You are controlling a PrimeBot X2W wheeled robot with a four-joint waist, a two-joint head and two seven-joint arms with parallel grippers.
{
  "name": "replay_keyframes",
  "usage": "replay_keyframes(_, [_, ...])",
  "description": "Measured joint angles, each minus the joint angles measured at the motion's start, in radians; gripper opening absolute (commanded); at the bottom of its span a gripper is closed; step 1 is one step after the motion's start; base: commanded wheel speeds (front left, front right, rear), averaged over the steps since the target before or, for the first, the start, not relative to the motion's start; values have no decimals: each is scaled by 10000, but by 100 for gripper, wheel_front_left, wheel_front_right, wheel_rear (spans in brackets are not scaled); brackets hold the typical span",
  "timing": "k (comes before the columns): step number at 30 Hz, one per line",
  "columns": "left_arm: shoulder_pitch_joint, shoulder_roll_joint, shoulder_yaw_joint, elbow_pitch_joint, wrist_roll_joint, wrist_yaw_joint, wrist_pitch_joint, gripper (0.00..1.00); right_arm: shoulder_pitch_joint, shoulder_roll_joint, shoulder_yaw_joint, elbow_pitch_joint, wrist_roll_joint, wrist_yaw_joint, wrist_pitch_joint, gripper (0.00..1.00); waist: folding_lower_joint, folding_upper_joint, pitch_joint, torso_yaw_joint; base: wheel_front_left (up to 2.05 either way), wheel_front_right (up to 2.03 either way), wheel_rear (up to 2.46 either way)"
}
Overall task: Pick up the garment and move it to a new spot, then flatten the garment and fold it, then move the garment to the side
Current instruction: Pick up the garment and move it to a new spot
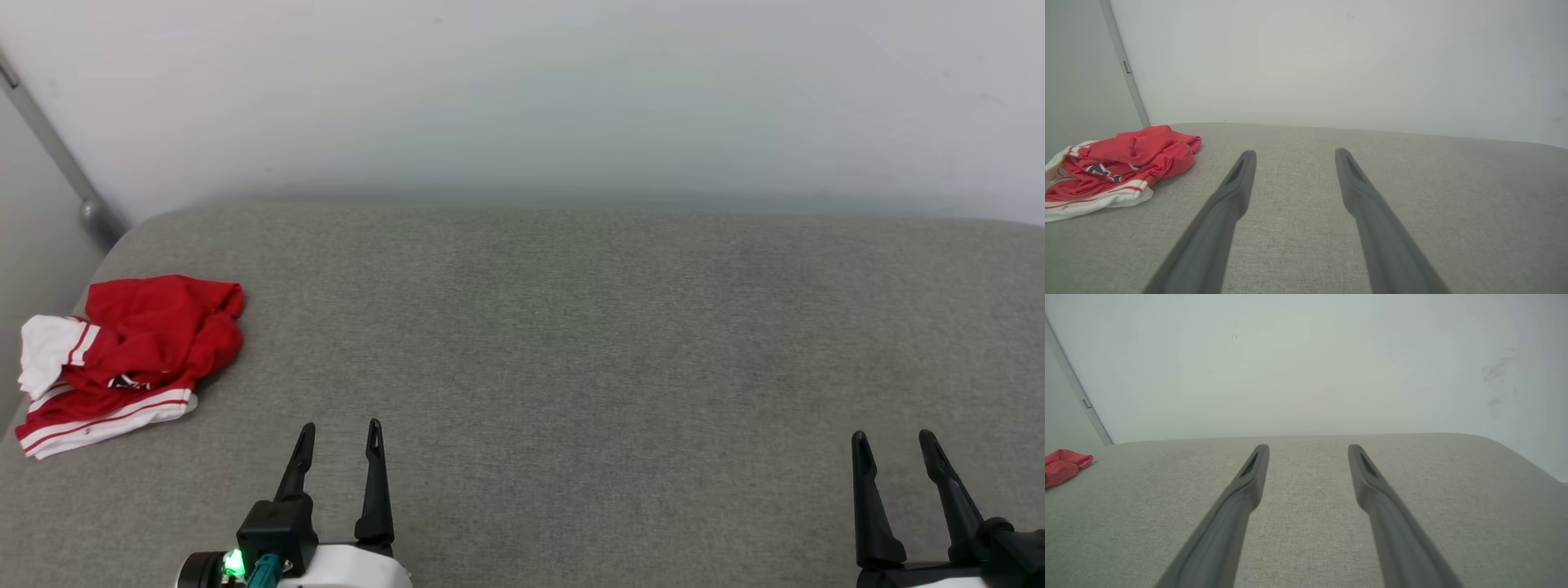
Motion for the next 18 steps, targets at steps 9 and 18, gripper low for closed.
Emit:
replay_keyframes(9, [1, -2, 274, 21, 128, 153, 0, 100, 140, 0, 84, -65, -13, 0, 0, 100, 0, 0, -8, 725, 0, 0, 0])
replay_keyframes(18, [26, 0, 470, 15, 192, 278, -2, 100, 236, 0, 136, -128, -35, 0, 0, 100, 0, 0, -23, 1916, 0, 0, 0])
